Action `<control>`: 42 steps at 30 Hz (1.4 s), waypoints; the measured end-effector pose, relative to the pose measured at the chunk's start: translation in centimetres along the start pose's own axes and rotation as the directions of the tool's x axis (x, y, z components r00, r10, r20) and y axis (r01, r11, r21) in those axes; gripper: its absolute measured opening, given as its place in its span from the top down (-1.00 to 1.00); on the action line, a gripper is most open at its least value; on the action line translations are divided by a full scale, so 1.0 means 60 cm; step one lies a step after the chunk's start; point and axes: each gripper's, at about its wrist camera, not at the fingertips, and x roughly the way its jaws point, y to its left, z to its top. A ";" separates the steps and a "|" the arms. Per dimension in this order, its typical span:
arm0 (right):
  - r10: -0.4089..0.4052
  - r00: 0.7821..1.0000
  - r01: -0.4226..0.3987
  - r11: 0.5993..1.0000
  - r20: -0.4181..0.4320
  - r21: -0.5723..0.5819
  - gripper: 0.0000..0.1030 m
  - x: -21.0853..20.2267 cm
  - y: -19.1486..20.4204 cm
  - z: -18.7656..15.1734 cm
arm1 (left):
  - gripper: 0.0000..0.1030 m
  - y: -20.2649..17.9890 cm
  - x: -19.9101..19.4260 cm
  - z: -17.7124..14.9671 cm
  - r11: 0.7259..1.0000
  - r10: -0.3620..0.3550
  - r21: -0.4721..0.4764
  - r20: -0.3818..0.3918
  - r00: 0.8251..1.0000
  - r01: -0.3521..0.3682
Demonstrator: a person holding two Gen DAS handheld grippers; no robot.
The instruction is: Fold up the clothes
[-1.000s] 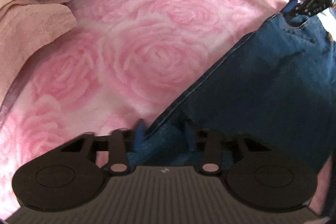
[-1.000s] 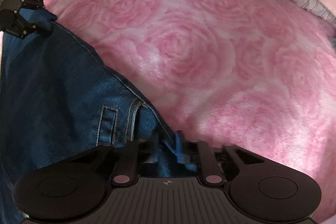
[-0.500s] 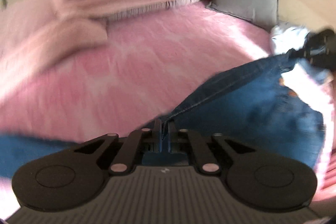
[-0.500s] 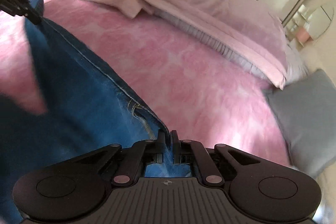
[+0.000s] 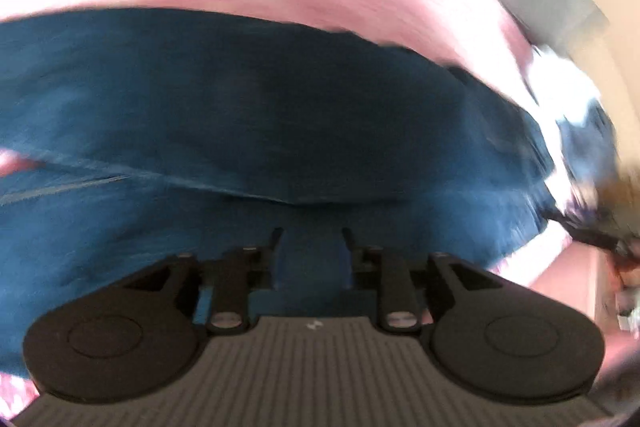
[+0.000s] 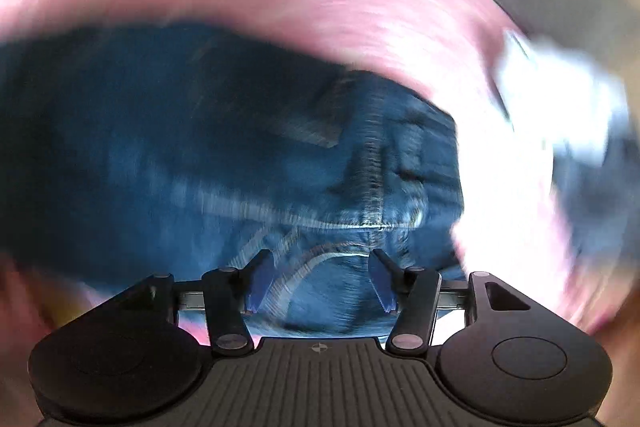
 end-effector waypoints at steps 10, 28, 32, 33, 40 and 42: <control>0.161 0.967 -0.254 0.572 0.196 0.780 -0.06 0.055 -0.172 -0.012 | 0.45 0.131 -0.004 0.009 0.793 0.206 -0.608 0.207 0.957 -0.039; 0.209 0.921 -0.388 0.452 0.328 0.803 0.65 0.107 -0.241 -0.004 | 0.95 0.135 0.000 0.006 0.787 0.251 -0.616 0.344 0.905 0.016; 0.229 0.877 -0.478 0.509 0.422 0.716 0.66 0.047 -0.260 0.013 | 0.95 0.084 -0.103 -0.022 0.870 0.257 -0.493 0.496 0.829 0.025; 0.235 0.858 -0.509 0.509 0.457 0.694 0.66 0.030 -0.267 0.011 | 0.95 0.074 -0.125 -0.041 0.878 0.253 -0.477 0.517 0.818 0.030; 0.248 0.936 -0.345 0.499 0.250 0.795 0.65 0.090 -0.289 -0.075 | 0.92 0.089 -0.047 -0.179 0.835 0.354 -0.521 0.264 0.897 -0.176; 0.245 0.938 -0.338 0.481 0.247 0.809 0.65 0.100 -0.291 -0.090 | 0.94 0.093 -0.032 -0.187 0.815 0.368 -0.555 0.272 0.889 -0.168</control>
